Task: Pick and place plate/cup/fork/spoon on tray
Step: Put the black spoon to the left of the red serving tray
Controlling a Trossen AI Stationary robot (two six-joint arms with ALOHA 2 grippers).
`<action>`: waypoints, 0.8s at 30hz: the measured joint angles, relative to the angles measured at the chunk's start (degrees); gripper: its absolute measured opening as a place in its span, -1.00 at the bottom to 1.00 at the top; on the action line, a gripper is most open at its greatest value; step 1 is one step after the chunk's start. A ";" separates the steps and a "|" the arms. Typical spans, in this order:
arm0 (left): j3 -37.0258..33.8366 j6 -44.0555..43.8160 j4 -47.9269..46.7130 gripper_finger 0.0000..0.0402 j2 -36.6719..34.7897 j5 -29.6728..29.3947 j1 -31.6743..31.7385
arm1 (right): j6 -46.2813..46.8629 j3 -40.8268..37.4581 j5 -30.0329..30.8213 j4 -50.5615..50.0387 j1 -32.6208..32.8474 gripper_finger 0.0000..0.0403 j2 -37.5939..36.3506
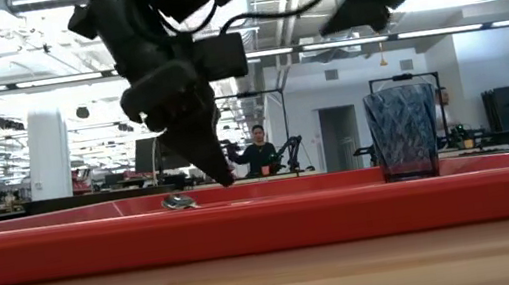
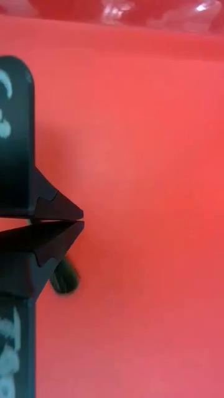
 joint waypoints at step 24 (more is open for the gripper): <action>-4.37 -3.88 8.55 -1.00 -1.93 -6.23 -6.35 | 25.74 -0.02 7.07 5.64 19.03 -0.98 32.07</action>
